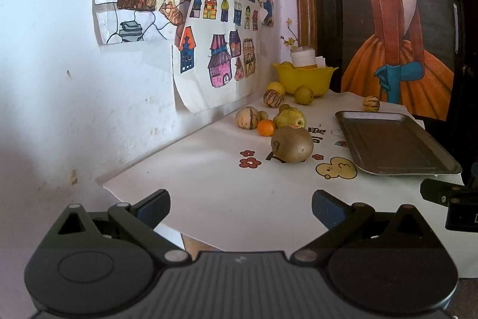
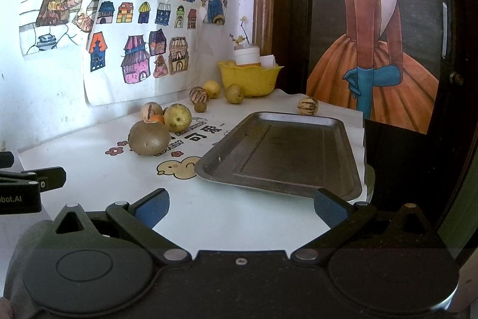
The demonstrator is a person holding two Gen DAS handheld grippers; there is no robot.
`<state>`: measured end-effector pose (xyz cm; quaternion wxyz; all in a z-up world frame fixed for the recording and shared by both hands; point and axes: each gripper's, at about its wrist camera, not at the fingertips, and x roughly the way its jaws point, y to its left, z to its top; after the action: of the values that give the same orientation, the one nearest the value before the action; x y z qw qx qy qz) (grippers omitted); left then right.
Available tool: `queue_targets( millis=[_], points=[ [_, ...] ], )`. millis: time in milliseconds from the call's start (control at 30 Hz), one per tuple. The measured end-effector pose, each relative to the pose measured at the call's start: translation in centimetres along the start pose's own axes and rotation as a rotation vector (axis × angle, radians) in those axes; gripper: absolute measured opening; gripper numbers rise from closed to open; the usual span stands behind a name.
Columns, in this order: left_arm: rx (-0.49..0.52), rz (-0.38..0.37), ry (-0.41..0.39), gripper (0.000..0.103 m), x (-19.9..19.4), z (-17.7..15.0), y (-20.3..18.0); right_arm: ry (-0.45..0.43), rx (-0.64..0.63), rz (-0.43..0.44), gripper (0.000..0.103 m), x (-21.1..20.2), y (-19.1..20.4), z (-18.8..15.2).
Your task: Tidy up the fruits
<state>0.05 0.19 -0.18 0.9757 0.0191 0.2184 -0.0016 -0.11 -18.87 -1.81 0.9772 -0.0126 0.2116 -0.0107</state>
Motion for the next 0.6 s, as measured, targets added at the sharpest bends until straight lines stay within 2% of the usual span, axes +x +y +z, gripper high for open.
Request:
queue_targets(
  millis=[600],
  points=[
    [0.003, 0.003, 0.007, 0.103, 0.14, -0.21, 0.04, 0.006, -0.001, -0.001, 0.103, 0.28, 0.11, -0.13]
  ],
)
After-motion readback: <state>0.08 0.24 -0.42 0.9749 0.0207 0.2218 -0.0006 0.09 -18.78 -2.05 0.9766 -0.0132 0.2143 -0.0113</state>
